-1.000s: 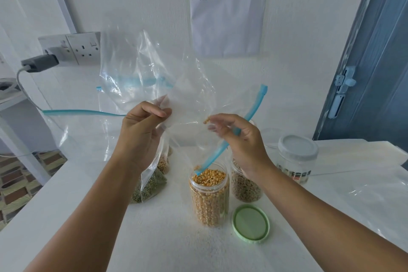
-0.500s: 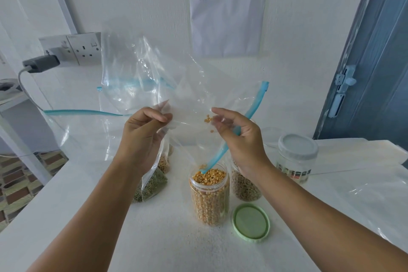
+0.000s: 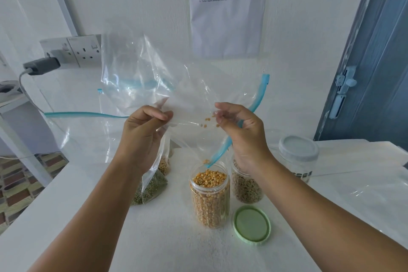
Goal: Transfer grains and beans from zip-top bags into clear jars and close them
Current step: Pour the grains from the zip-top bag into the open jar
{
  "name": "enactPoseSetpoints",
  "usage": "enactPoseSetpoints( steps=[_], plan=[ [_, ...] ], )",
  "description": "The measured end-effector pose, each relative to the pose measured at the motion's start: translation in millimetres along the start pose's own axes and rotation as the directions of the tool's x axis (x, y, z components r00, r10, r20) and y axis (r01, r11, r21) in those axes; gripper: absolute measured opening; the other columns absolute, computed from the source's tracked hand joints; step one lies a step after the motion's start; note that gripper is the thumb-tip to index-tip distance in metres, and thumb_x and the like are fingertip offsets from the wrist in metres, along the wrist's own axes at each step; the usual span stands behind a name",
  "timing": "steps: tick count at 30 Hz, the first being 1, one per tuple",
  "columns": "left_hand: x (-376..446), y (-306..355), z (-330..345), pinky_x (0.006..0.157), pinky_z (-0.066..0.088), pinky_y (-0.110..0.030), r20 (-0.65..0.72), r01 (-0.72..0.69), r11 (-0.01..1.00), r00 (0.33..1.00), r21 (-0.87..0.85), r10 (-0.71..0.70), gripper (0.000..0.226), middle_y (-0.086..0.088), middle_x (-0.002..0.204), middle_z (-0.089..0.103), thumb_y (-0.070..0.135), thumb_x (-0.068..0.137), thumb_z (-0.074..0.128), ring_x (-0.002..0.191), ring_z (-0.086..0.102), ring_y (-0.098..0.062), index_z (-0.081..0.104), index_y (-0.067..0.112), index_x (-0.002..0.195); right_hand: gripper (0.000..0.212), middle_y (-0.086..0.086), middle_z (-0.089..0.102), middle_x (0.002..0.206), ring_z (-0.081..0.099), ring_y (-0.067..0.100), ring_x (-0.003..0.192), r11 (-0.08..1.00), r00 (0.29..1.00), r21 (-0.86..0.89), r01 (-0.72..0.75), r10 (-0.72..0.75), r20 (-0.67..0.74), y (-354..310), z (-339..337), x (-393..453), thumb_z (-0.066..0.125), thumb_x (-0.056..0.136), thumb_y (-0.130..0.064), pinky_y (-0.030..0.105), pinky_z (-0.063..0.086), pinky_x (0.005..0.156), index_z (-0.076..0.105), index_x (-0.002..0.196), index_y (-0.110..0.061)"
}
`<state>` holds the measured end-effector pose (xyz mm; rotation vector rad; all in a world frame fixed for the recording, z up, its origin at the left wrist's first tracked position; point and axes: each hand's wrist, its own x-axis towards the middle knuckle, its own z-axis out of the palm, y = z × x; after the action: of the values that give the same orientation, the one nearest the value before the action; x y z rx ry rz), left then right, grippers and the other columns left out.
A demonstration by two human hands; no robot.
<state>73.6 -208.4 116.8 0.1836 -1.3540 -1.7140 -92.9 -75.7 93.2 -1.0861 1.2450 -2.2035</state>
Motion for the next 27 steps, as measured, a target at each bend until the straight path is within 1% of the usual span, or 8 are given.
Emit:
enactPoseSetpoints(
  steps=[5, 9, 13, 17, 19, 22, 25, 27],
  plan=[
    [2, 0, 0, 0.101, 0.055, -0.036, -0.011, 0.023, 0.999, 1.0, -0.025, -0.023, 0.033, -0.004, 0.11, 0.07, -0.001, 0.083, 0.065, 0.107, 0.072, -0.021, 0.071, 0.022, 0.061, 0.027, 0.002, 0.077, 0.109, 0.07, 0.019, 0.109, 0.999, 0.999, -0.049, -0.014, 0.016, 0.047, 1, -2, 1, 0.074, 0.094, -0.007, 0.028, 0.055, 0.095, 0.082, 0.104, -0.03],
    [0, 3, 3, 0.088, 0.057, -0.033, -0.005, 0.031, 0.998, 0.999, -0.053, -0.031, 0.035, -0.001, 0.105, 0.074, -0.001, 0.086, 0.064, 0.098, 0.072, -0.018, 0.07, 0.022, 0.059, 0.03, -0.004, 0.075, 0.12, 0.069, 0.017, 0.117, 0.99, 0.993, -0.133, -0.039, 0.054, 0.109, 10, -7, -7, 0.073, 0.096, -0.011, 0.029, 0.054, 0.101, 0.078, 0.116, -0.032],
    [-1, 7, 9, 0.082, 0.057, -0.029, 0.017, 0.021, 1.0, 1.0, -0.011, -0.02, 0.033, -0.004, 0.122, 0.075, 0.001, 0.083, 0.065, 0.105, 0.071, -0.019, 0.071, 0.022, 0.059, 0.035, -0.009, 0.073, 0.12, 0.066, 0.012, 0.121, 0.982, 0.983, -0.188, -0.018, 0.052, 0.175, 16, -11, -11, 0.071, 0.098, -0.011, 0.028, 0.052, 0.105, 0.074, 0.125, -0.032],
    [-3, 6, 11, 0.084, 0.059, -0.029, 0.023, 0.023, 0.999, 0.999, 0.026, -0.024, 0.031, -0.006, 0.126, 0.074, 0.001, 0.083, 0.066, 0.11, 0.071, -0.021, 0.073, 0.021, 0.06, 0.032, -0.006, 0.076, 0.114, 0.068, 0.015, 0.116, 0.978, 0.986, -0.208, -0.002, 0.036, 0.163, 20, -14, -11, 0.072, 0.096, -0.008, 0.029, 0.052, 0.104, 0.076, 0.119, -0.03],
    [-3, 3, 11, 0.09, 0.059, -0.033, 0.037, 0.02, 0.998, 0.999, 0.055, -0.022, 0.03, -0.009, 0.127, 0.073, 0.001, 0.083, 0.067, 0.114, 0.071, -0.023, 0.074, 0.021, 0.062, 0.027, -0.004, 0.077, 0.109, 0.071, 0.017, 0.11, 0.98, 0.989, -0.2, 0.008, 0.022, 0.145, 21, -16, -11, 0.072, 0.095, -0.007, 0.026, 0.053, 0.099, 0.078, 0.115, -0.025],
    [-5, 1, 13, 0.098, 0.059, -0.036, 0.064, 0.013, 0.997, 0.998, 0.074, -0.018, 0.029, -0.007, 0.115, 0.076, -0.001, 0.083, 0.066, 0.116, 0.071, -0.024, 0.077, 0.02, 0.067, 0.025, -0.002, 0.076, 0.106, 0.07, 0.013, 0.106, 0.977, 0.994, -0.21, 0.04, -0.017, 0.108, 21, -18, -10, 0.073, 0.095, -0.006, 0.021, 0.053, 0.094, 0.079, 0.111, -0.023],
    [-4, 1, 16, 0.094, 0.058, -0.033, 0.1, 0.002, 0.996, 0.995, 0.092, -0.011, 0.029, -0.007, 0.103, 0.075, -0.005, 0.083, 0.067, 0.116, 0.069, -0.026, 0.078, 0.019, 0.07, 0.033, -0.008, 0.069, 0.121, 0.064, 0.012, 0.121, 0.97, 0.981, -0.239, 0.048, -0.001, 0.194, 21, -22, -12, 0.078, 0.091, -0.014, 0.024, 0.051, 0.103, 0.077, 0.12, -0.031],
    [-2, -1, 14, 0.091, 0.059, -0.031, 0.1, -0.005, 0.997, 0.995, 0.081, -0.003, 0.035, -0.006, 0.108, 0.076, -0.009, 0.086, 0.063, 0.111, 0.071, -0.026, 0.077, 0.018, 0.068, 0.045, -0.016, 0.06, 0.133, 0.056, 0.01, 0.133, 0.953, 0.952, -0.299, 0.04, 0.054, 0.301, 24, -23, -14, 0.08, 0.089, -0.019, 0.027, 0.047, 0.111, 0.072, 0.126, -0.043]
  ],
)
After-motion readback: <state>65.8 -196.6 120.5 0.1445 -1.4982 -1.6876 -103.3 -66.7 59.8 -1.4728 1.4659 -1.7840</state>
